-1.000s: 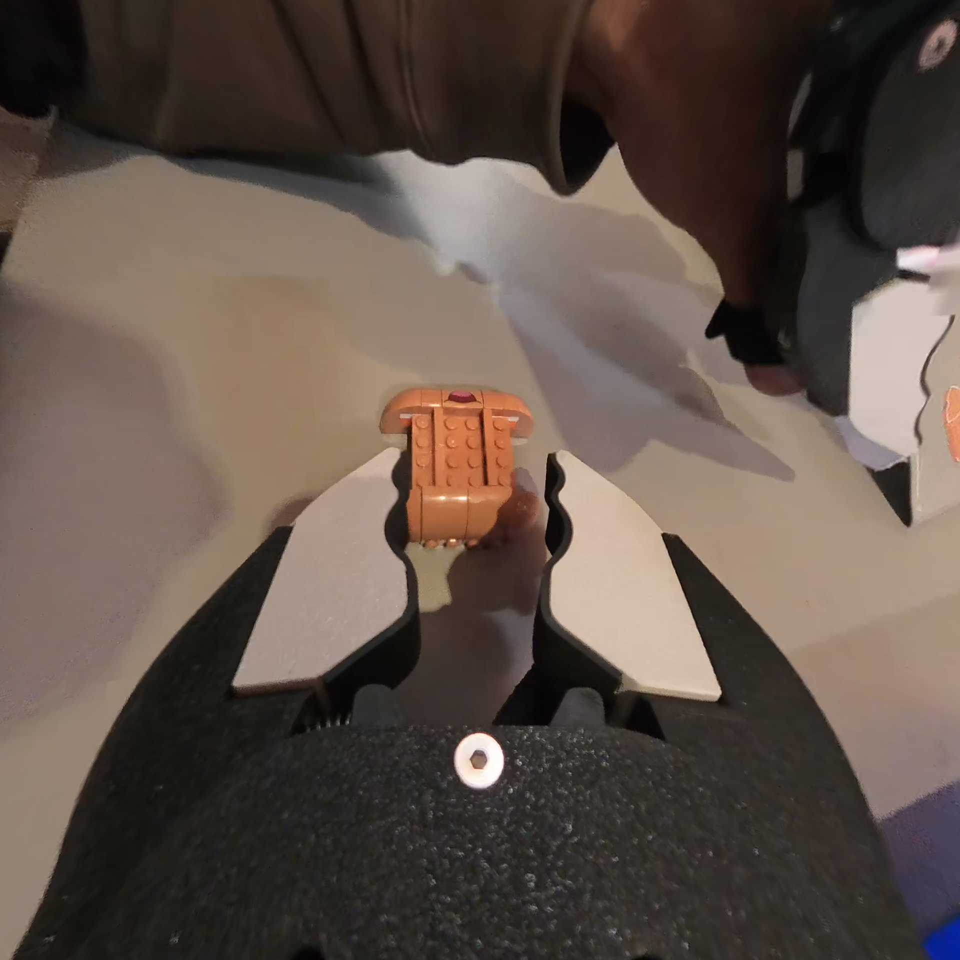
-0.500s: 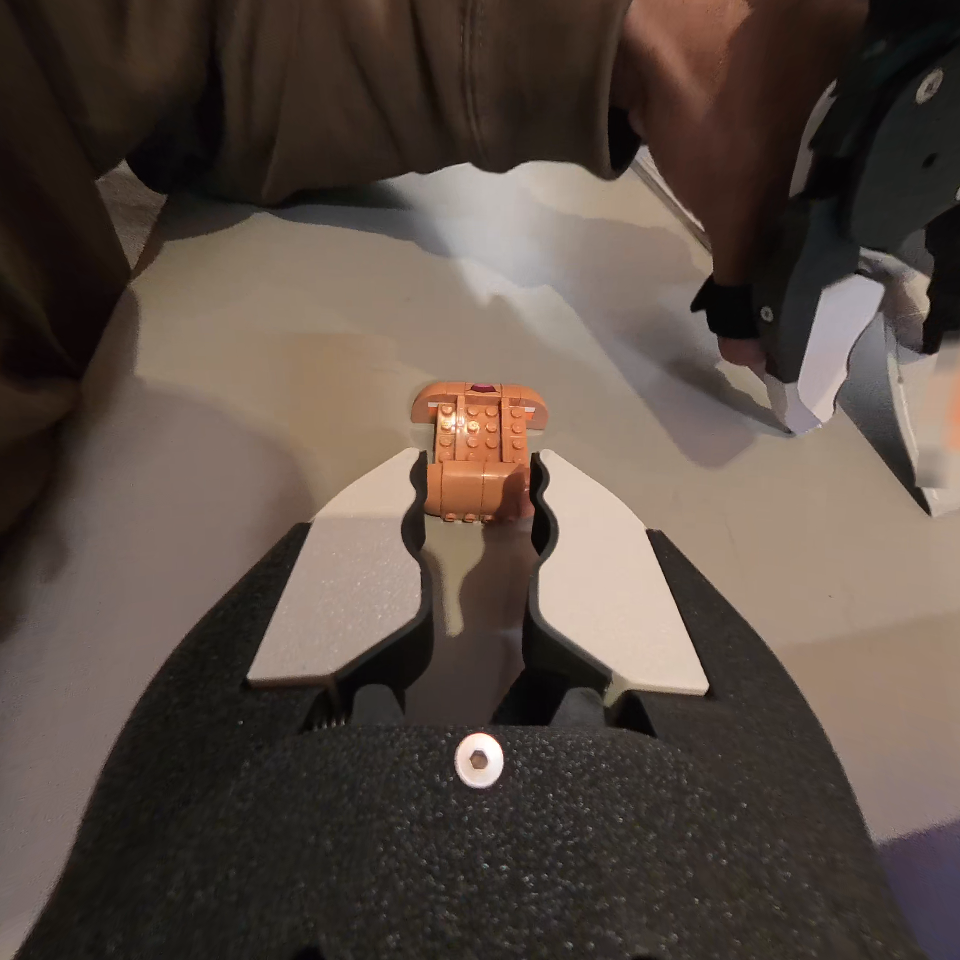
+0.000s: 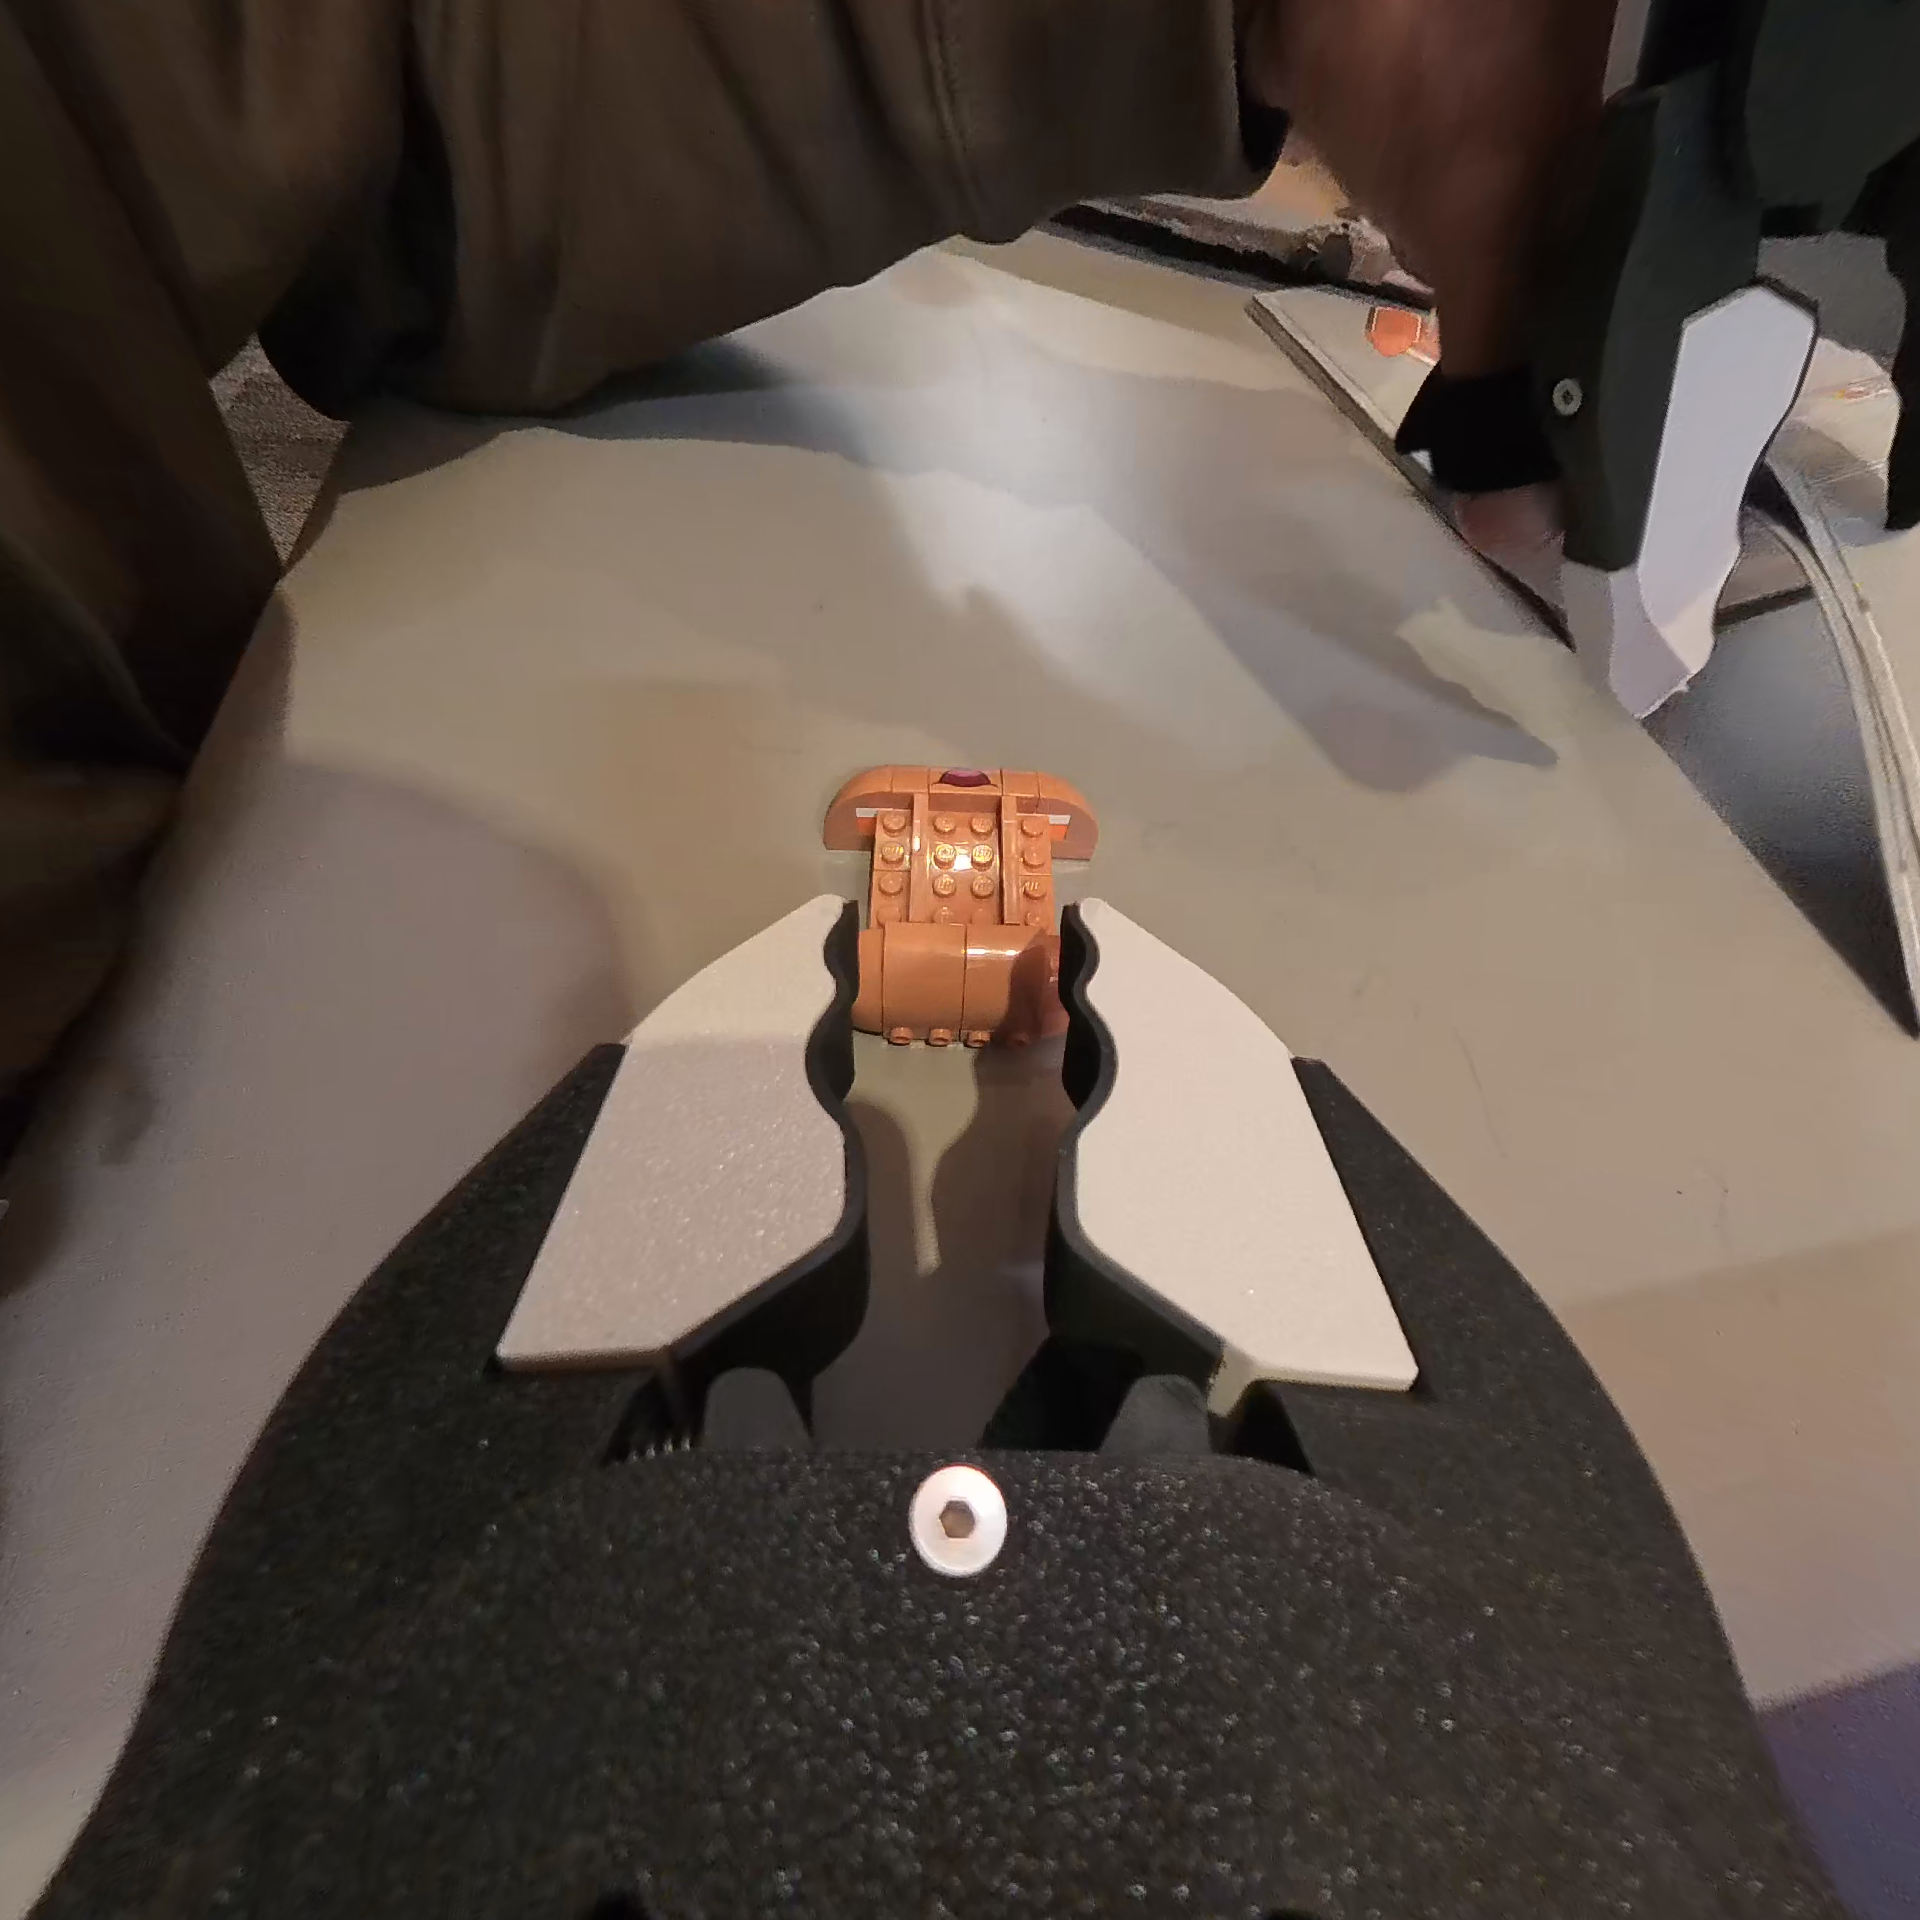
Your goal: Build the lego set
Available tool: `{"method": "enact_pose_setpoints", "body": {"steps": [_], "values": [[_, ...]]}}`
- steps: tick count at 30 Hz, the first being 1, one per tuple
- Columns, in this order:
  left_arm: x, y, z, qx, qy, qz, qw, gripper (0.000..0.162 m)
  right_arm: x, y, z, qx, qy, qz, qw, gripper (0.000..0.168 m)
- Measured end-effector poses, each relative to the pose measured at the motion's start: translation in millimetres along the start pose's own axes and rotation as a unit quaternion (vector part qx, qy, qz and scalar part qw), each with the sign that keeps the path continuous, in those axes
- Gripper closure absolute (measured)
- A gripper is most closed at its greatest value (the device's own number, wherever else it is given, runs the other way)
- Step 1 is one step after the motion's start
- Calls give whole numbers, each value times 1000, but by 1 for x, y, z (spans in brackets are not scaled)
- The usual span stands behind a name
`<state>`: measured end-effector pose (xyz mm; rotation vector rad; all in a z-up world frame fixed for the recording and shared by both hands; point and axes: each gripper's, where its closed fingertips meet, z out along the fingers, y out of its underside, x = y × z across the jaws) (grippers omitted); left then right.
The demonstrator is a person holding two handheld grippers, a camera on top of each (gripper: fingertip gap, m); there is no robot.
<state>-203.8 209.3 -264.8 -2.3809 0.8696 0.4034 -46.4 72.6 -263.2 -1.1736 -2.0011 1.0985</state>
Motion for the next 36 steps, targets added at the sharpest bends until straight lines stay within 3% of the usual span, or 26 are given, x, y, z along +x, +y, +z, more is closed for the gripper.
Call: {"method": "enact_pose_setpoints", "body": {"steps": [17,20,24,29,33,36], "values": [[-3,6,-4,30,28,-31,999,98,8,-1,0,4,15,21,1000,131],[-4,9,-4,54,34,-39,997,98,26,-8,-2,26,67,44,996,130],[-7,4,-13,129,27,-61,989,98,71,-29,-10,71,198,73,975,121],[-30,-4,-33,275,2,-166,947,98,132,-54,-15,104,323,103,935,113],[-66,-6,-57,425,-23,-300,854,104,172,-53,5,73,359,97,926,100],[-78,1,-66,462,-36,-324,825,103,193,-41,28,35,352,108,929,94]]}}
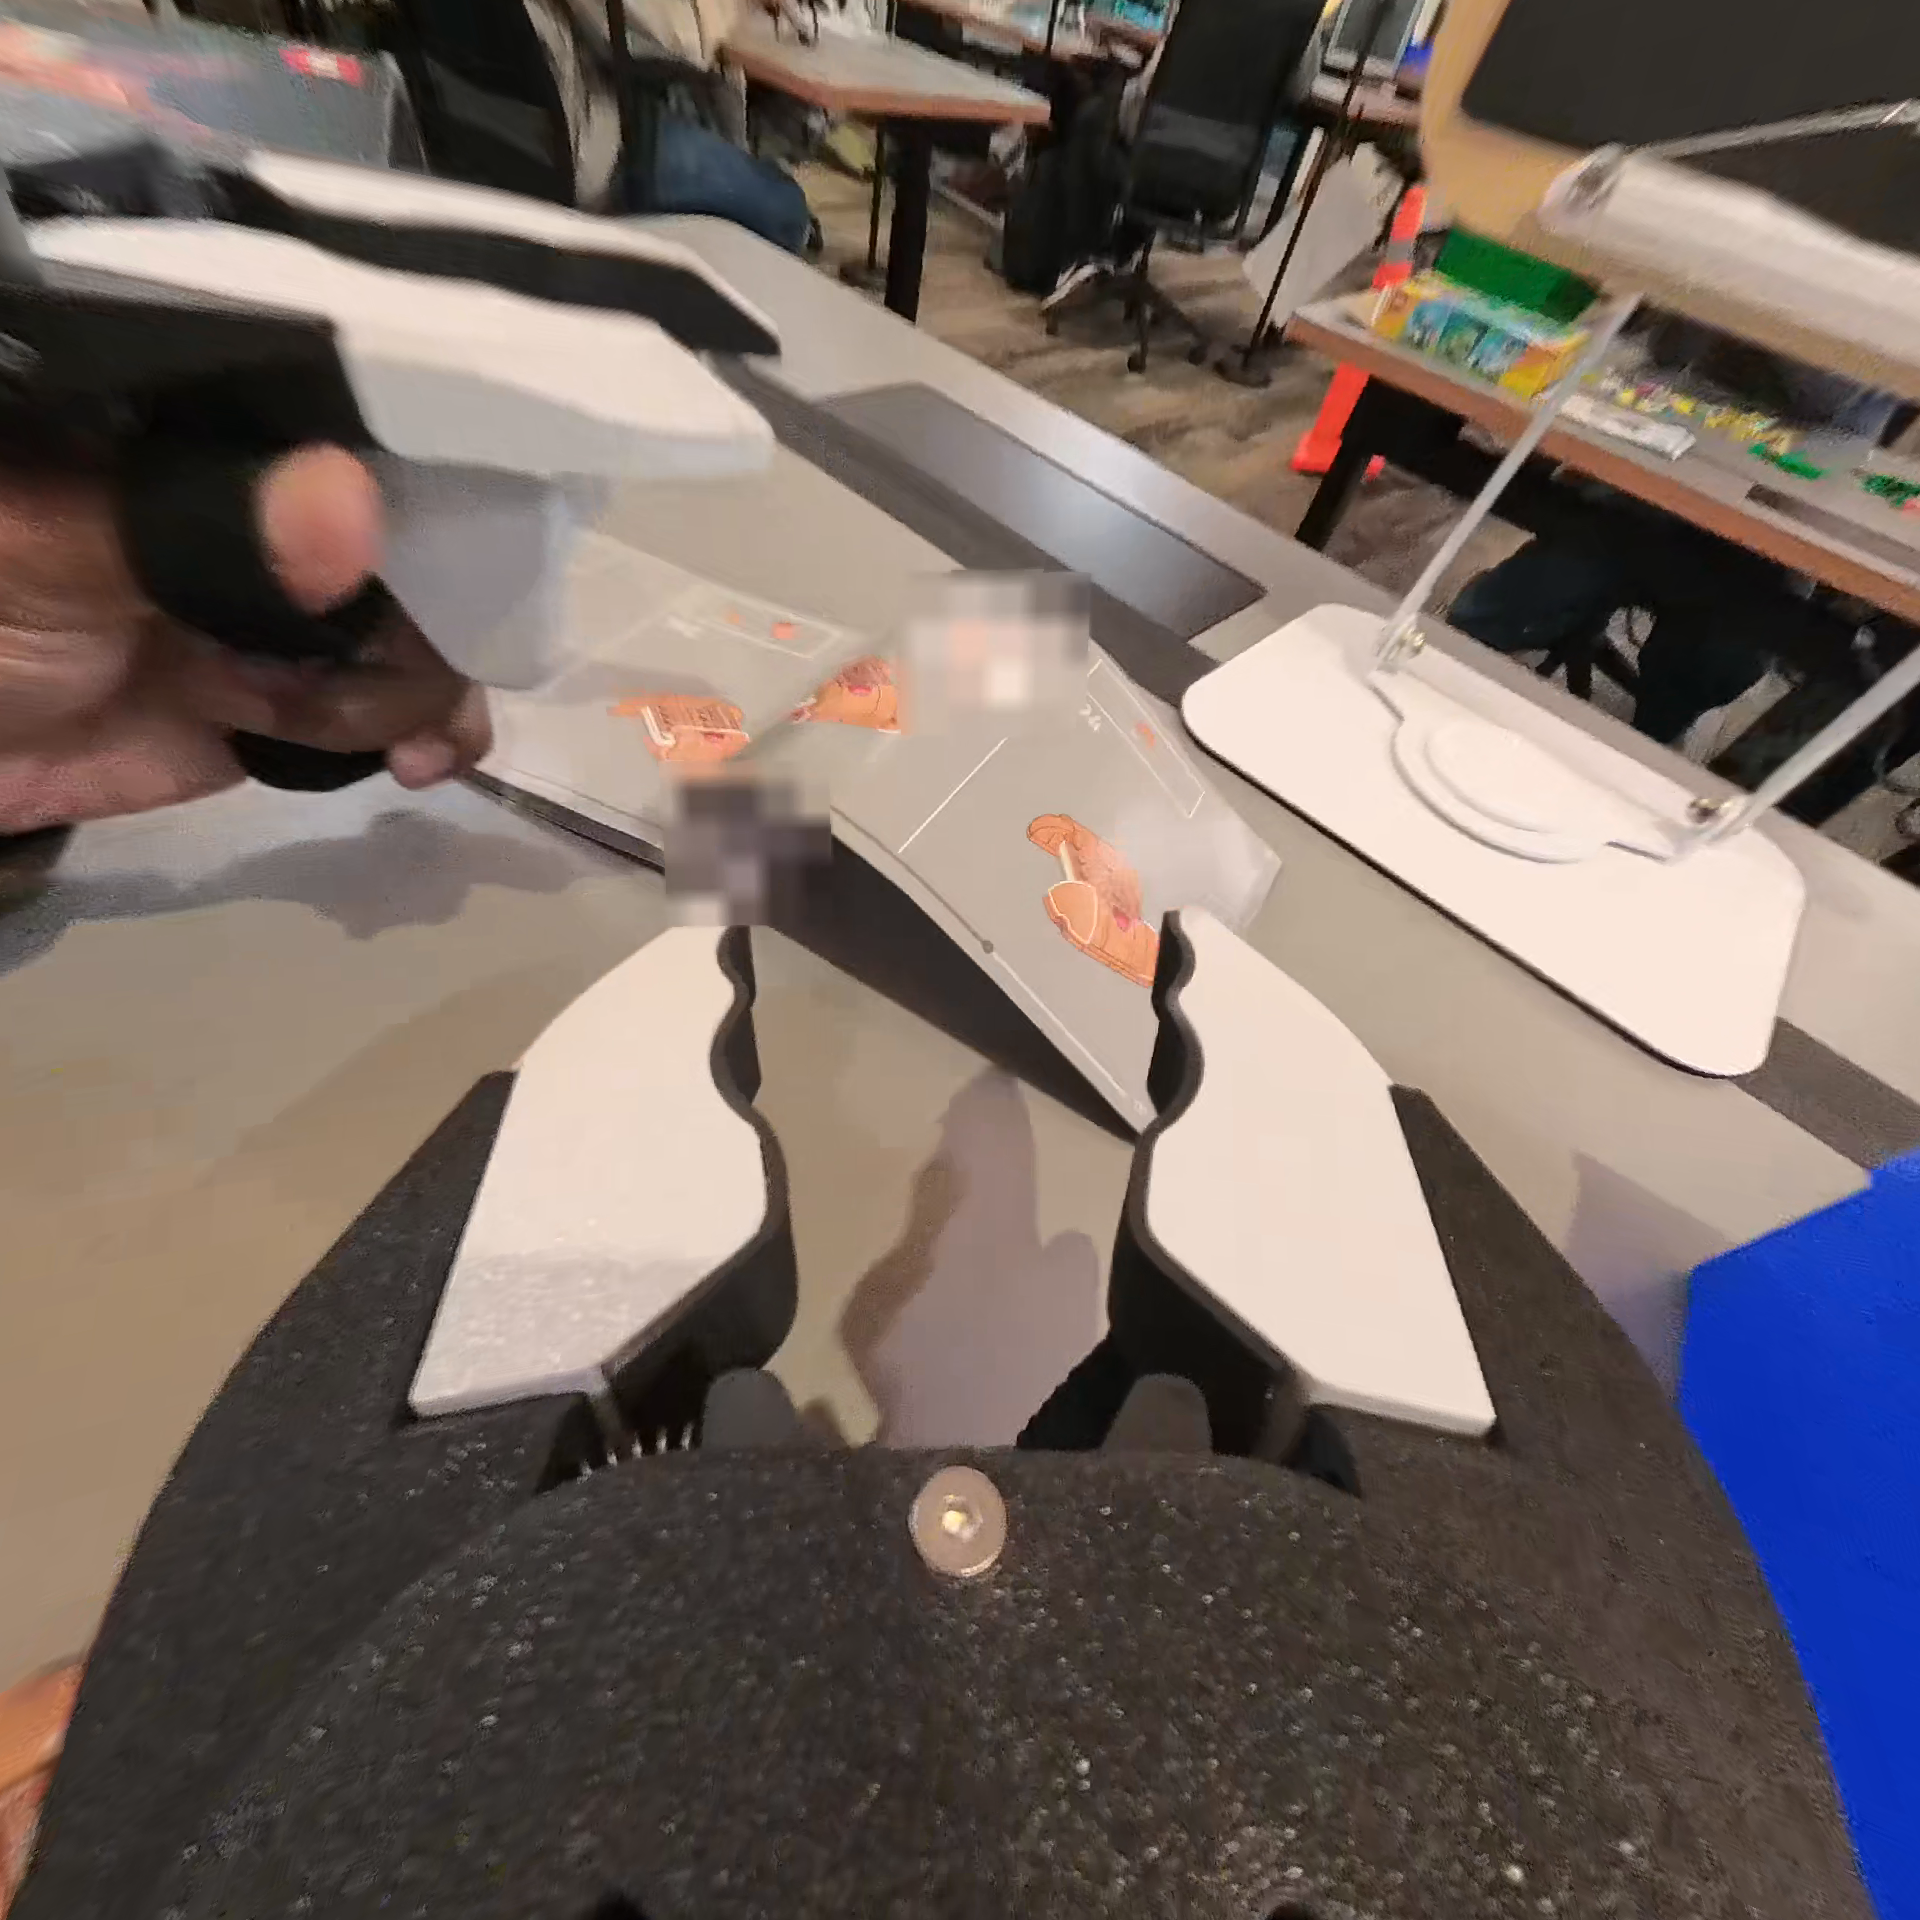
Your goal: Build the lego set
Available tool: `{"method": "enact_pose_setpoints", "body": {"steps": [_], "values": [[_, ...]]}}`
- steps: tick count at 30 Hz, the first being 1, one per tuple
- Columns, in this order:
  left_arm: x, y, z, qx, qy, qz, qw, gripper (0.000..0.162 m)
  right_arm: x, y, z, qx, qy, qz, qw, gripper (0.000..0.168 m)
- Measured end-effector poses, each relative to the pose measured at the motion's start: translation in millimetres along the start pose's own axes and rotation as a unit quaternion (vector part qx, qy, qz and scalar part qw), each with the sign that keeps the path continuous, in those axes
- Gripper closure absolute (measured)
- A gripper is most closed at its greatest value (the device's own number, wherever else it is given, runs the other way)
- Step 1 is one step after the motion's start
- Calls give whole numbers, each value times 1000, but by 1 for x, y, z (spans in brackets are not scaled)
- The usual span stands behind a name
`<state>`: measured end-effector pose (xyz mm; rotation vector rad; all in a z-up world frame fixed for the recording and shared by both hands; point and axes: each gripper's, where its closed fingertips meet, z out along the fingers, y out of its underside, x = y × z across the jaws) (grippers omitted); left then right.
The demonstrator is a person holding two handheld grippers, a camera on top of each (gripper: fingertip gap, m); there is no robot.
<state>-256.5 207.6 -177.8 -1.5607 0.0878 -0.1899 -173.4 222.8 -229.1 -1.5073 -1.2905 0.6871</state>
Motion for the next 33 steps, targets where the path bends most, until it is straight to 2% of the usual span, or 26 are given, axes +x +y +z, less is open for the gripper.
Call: {"method": "enact_pose_setpoints", "body": {"steps": [3,6,11,19,27,33], "values": [[-4,-5,-5,21,-8,18,1000,103,-1,13,21,-48,-15,1,999,97],[-6,-5,-6,25,-19,22,999,104,-6,18,29,-72,-42,13,996,107],[-9,4,-2,5,-21,18,1000,106,-19,22,33,-83,-90,10,992,114],[-9,11,0,-20,-1,-10,1000,107,-31,19,30,-71,-113,-19,991,115],[-4,19,-2,-65,18,59,996,107,-58,16,22,-50,-135,-88,986,114],[-1,32,-10,-131,39,162,977,106,-63,10,22,-29,-123,-107,986,114]]}}
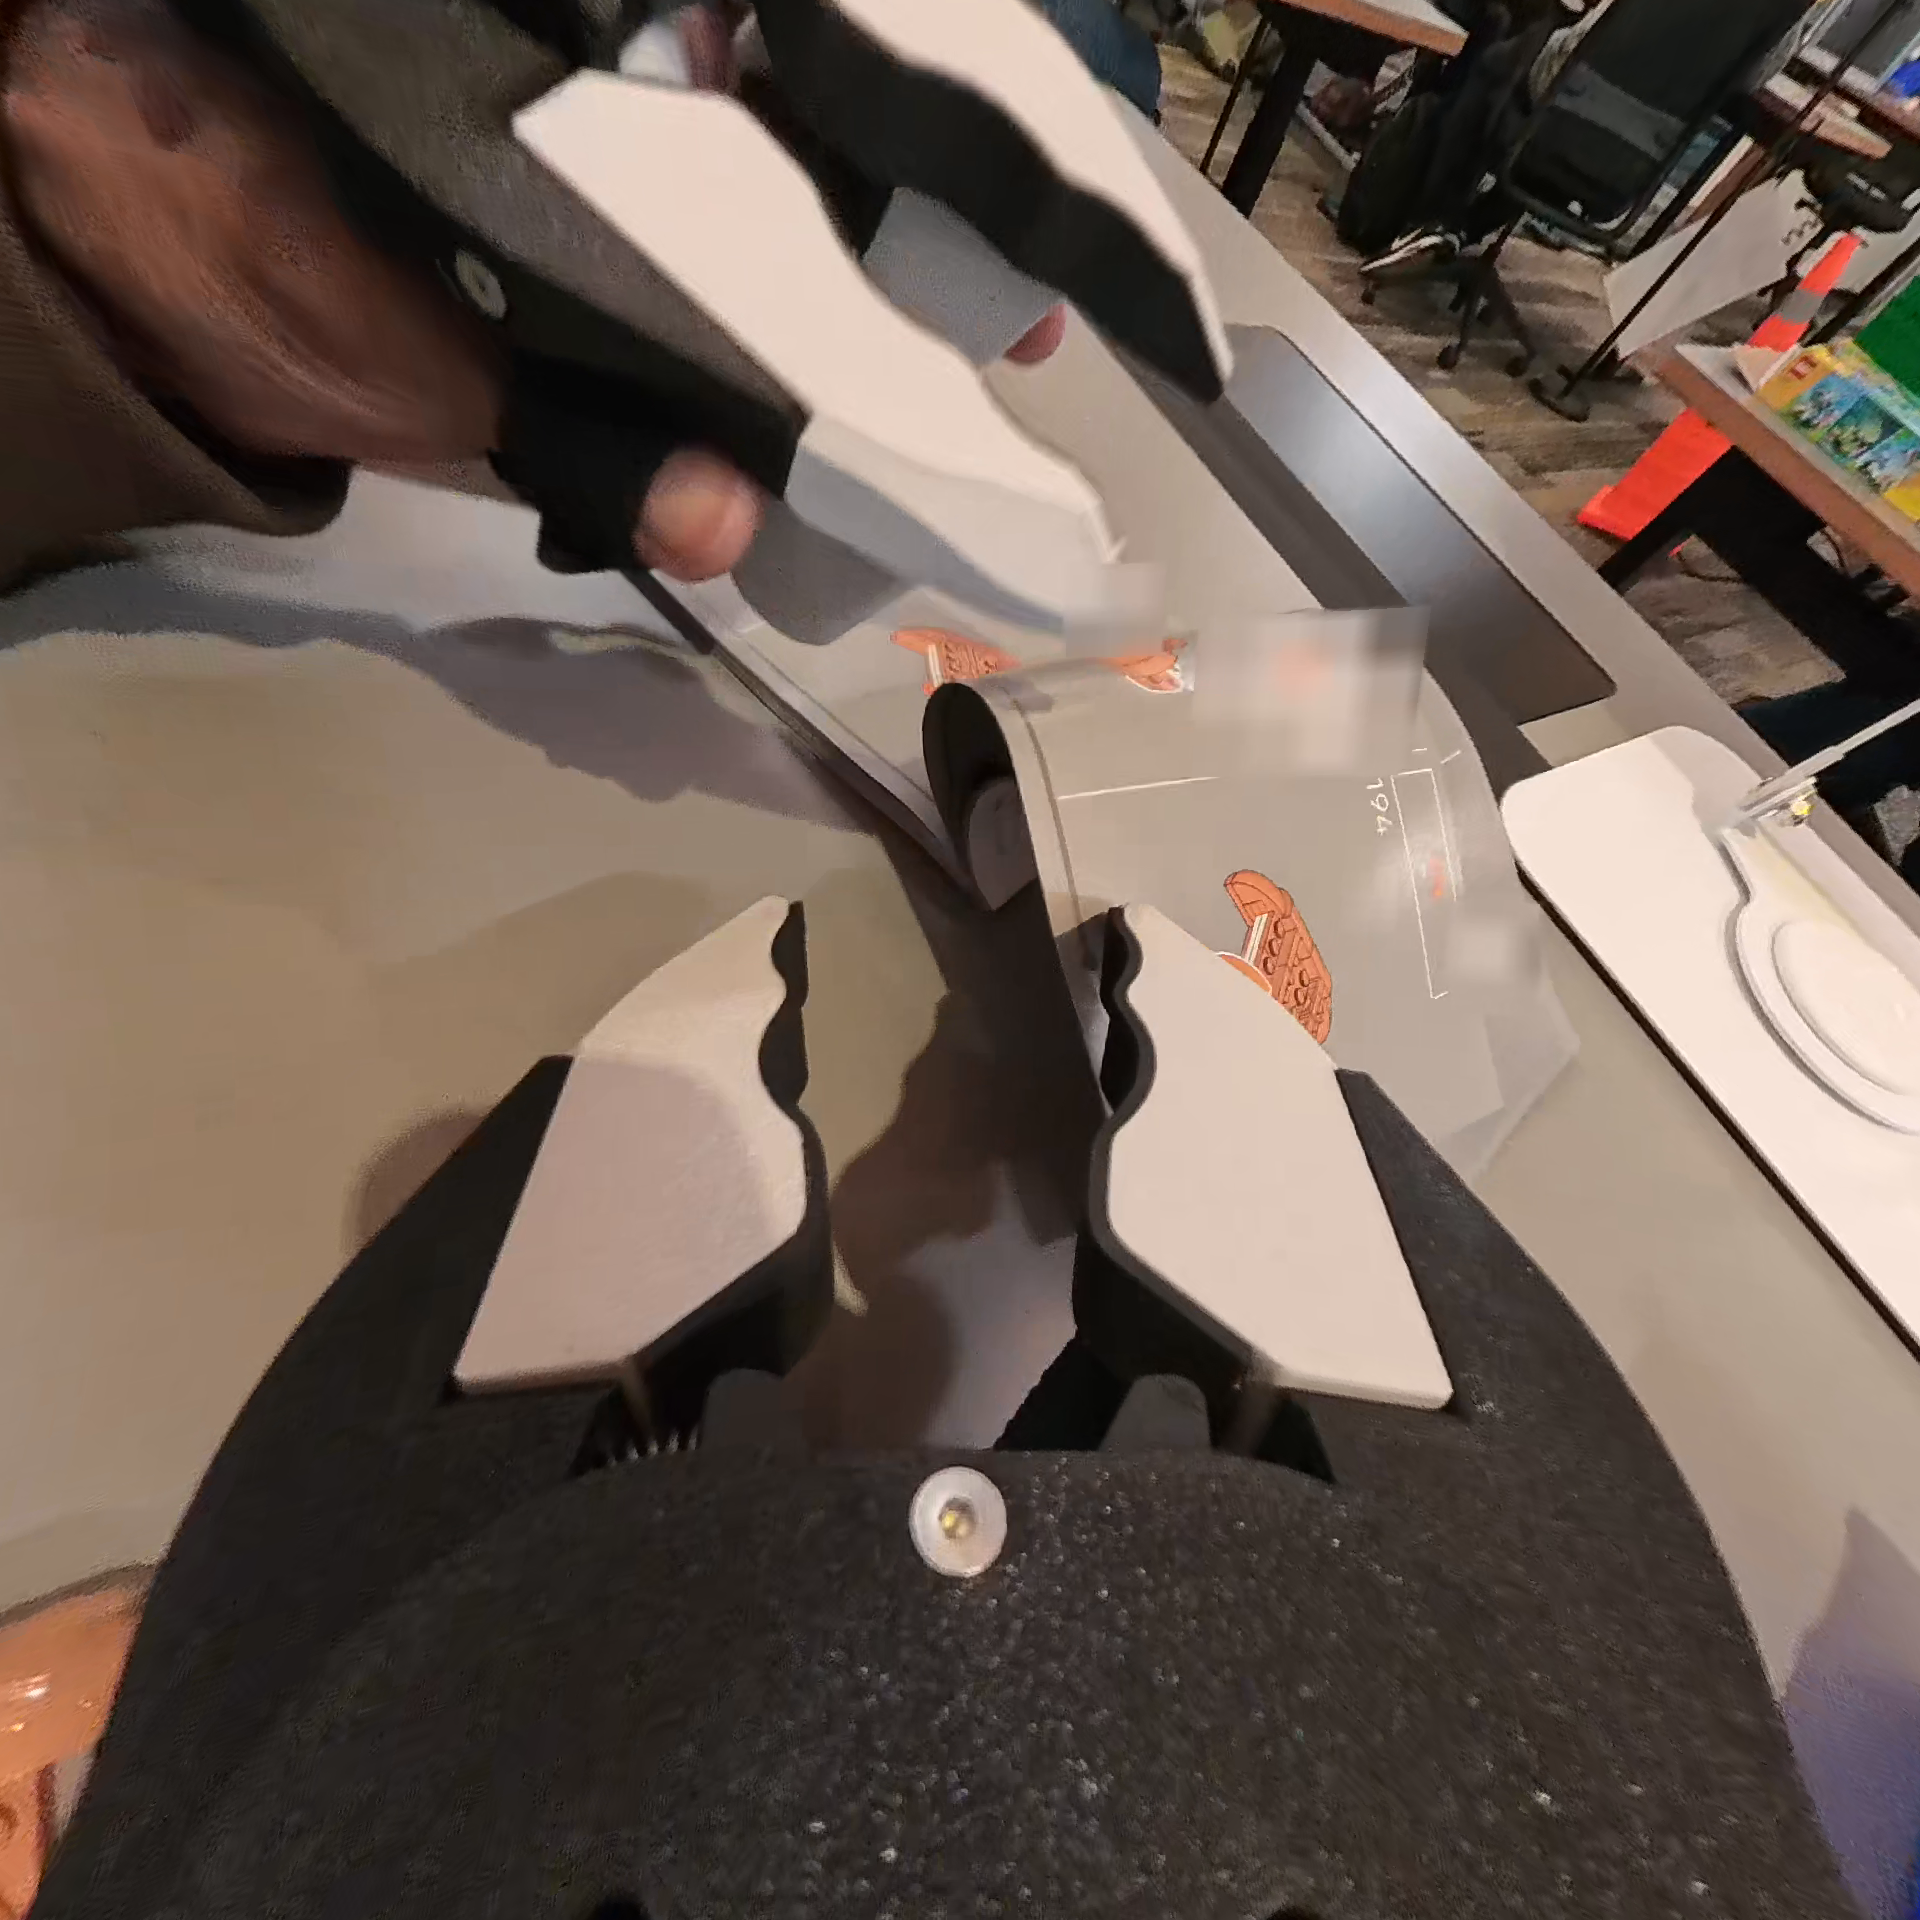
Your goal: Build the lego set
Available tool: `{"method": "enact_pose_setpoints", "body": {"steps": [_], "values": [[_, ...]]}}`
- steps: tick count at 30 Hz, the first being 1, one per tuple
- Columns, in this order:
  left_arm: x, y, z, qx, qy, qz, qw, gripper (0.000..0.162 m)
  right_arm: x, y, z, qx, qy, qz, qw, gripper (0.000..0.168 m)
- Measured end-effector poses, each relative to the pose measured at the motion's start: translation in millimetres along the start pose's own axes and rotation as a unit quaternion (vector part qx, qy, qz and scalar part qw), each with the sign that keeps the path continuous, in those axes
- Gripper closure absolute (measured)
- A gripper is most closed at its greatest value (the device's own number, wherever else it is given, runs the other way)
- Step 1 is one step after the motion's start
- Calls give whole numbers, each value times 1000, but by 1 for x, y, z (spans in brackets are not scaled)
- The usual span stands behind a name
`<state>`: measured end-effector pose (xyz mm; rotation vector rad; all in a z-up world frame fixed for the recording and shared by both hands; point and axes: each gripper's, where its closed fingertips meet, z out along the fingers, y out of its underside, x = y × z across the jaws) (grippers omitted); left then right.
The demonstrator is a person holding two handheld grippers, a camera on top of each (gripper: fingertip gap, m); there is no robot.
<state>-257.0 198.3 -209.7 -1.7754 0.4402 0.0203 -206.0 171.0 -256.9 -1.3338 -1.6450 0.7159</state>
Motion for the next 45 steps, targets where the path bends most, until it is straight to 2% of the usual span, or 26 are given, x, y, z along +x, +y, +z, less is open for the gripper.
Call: {"method": "enact_pose_setpoints", "body": {"steps": [6,15,20,27,32,36,45], "values": [[6,17,-9,-82,-2,130,988,108,-4,-7,2,19,2,-6,1000,115],[17,23,-15,-97,43,152,983,109,-5,-9,4,24,-6,-7,1000,116],[7,30,-12,-119,9,168,979,112,-6,-11,3,31,-6,-12,999,116],[-2,32,-14,-119,-15,102,988,116,10,-30,-29,151,56,-50,986,120],[-6,40,-19,-138,-44,44,988,116,23,-27,-32,151,71,-15,986,121],[-7,54,-28,-175,-56,1,983,116,21,-27,-32,149,71,-24,986,121],[-19,64,-61,-153,-54,-157,974,114,18,-26,-30,143,69,-35,987,122]]}}
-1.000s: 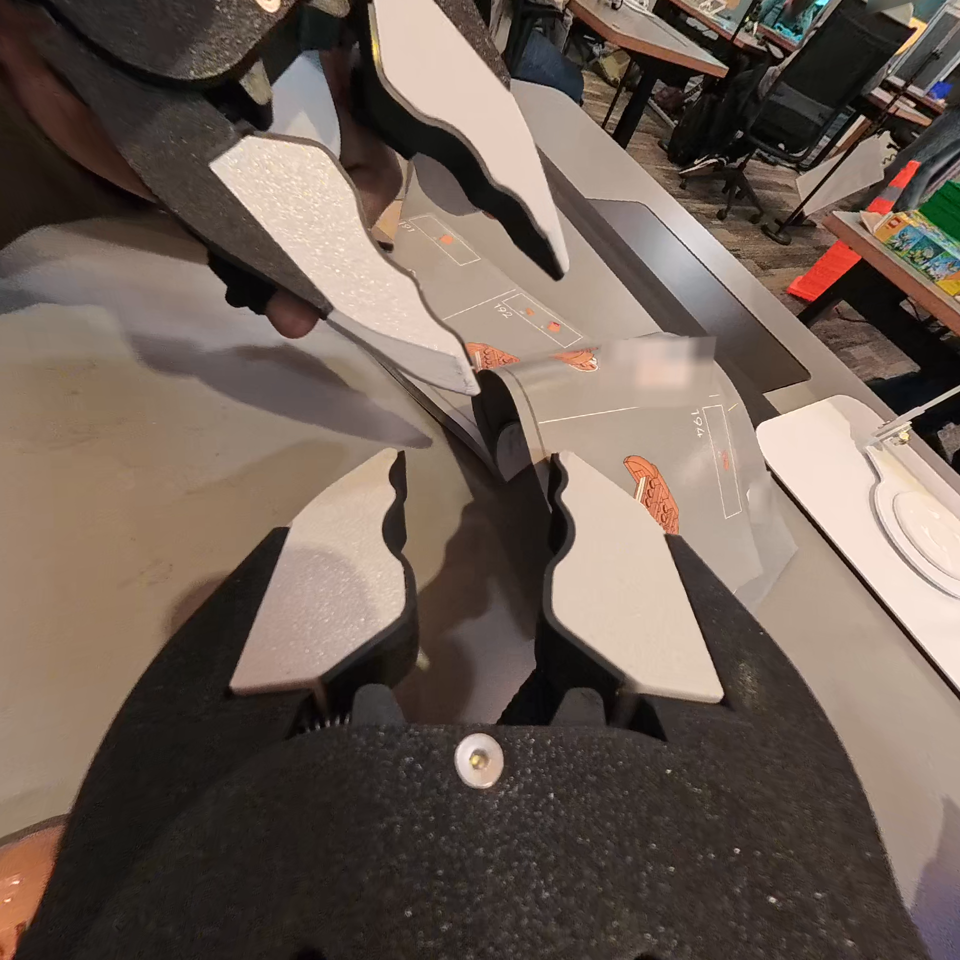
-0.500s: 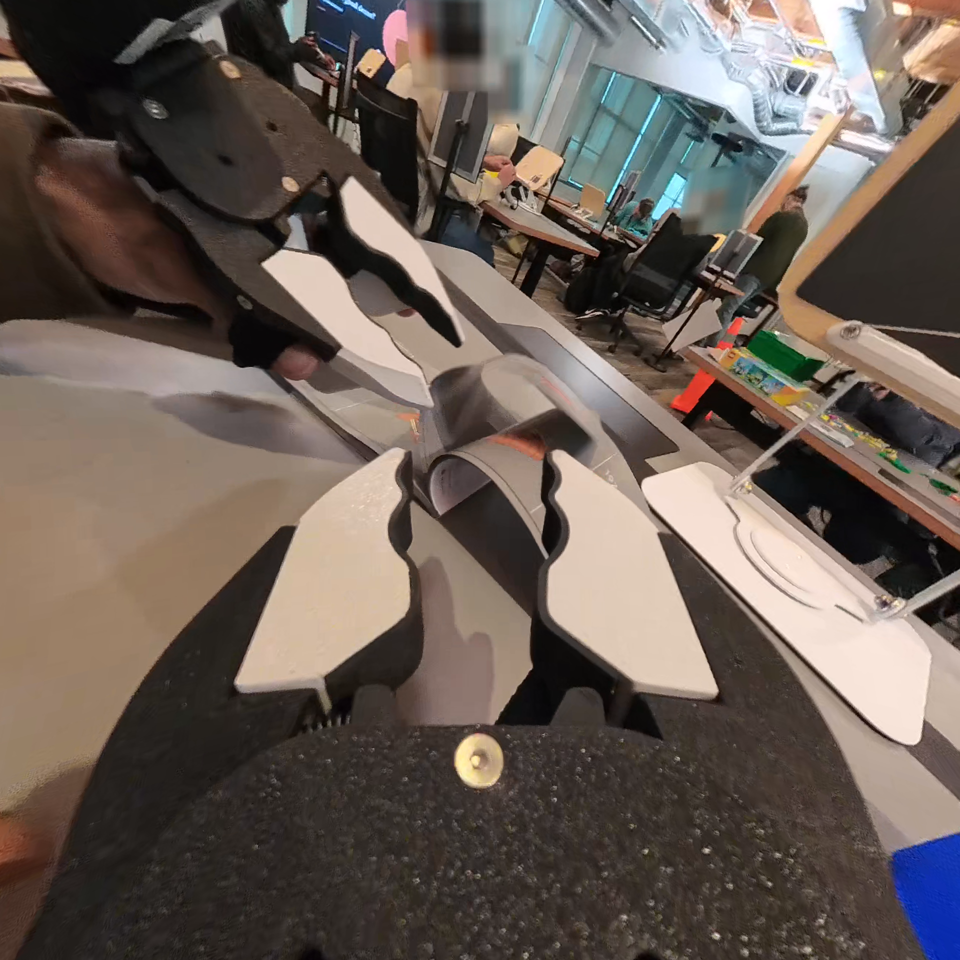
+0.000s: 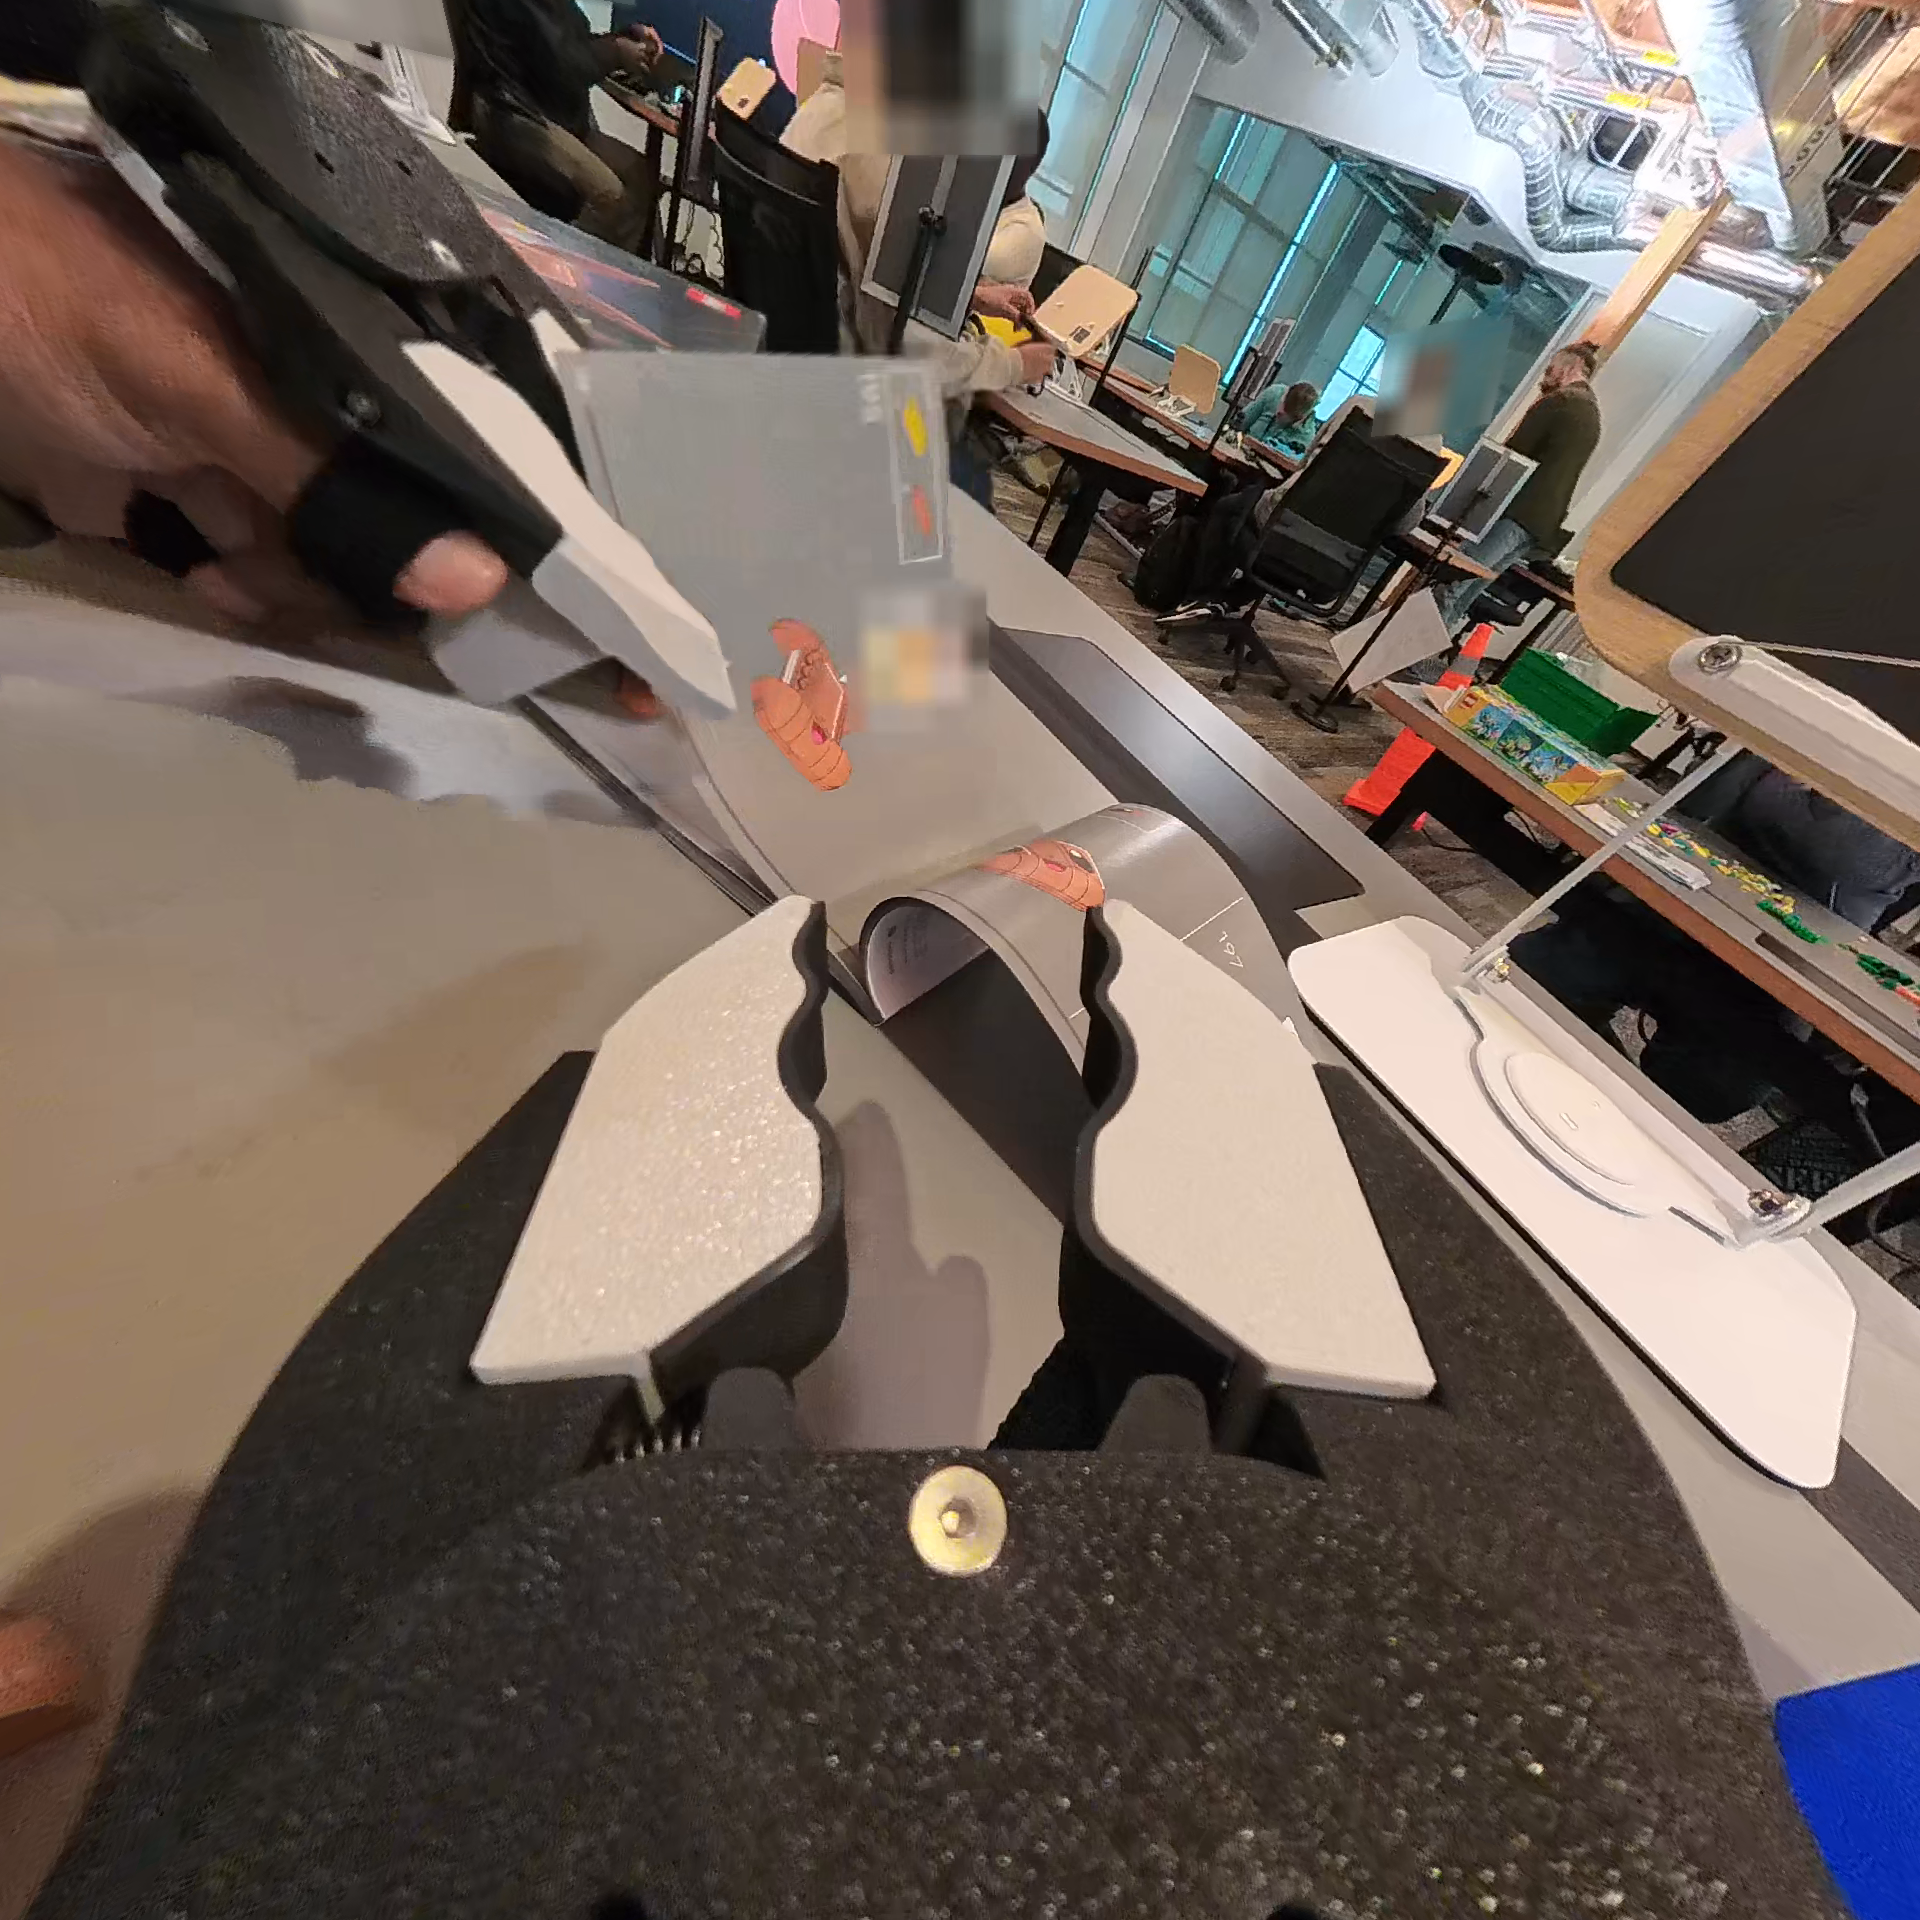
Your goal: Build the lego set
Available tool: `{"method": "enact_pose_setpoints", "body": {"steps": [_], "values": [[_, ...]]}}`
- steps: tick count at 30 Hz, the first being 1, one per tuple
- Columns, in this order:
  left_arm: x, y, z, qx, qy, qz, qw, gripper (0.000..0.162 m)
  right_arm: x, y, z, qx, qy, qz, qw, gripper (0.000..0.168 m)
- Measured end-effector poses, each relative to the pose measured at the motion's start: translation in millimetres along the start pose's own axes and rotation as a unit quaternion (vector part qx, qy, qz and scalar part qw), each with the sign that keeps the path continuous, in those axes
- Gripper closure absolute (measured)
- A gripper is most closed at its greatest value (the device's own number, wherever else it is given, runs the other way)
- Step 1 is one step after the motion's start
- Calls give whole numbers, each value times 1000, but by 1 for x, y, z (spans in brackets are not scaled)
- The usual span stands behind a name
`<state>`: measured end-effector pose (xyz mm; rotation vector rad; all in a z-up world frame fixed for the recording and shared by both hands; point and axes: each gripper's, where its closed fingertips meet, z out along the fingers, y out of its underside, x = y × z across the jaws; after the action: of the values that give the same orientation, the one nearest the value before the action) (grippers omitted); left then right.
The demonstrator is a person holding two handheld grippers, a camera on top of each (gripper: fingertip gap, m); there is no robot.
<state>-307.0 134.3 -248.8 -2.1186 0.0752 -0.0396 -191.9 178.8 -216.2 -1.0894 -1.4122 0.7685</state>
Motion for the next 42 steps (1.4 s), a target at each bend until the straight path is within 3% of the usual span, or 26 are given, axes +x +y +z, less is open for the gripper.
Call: {"method": "enact_pose_setpoints", "body": {"steps": [12,21,26,31,38,42], "values": [[-14,-6,-13,38,27,-54,997,114,-2,1,-1,-2,-3,-5,1000,122],[-22,13,-17,-31,3,-41,999,113,-18,4,4,-21,-19,-61,998,123],[-17,9,-16,-22,29,-81,996,115,-49,-10,31,-37,-64,-128,989,126],[-14,1,-18,5,64,-142,988,115,-76,-5,72,-117,-85,-205,968,128],[-13,-12,-24,48,119,-221,967,116,-73,-3,104,-148,-66,-170,972,132],[-14,-17,-29,62,131,-234,961,117,-65,8,107,-161,-51,-171,971,146]]}}
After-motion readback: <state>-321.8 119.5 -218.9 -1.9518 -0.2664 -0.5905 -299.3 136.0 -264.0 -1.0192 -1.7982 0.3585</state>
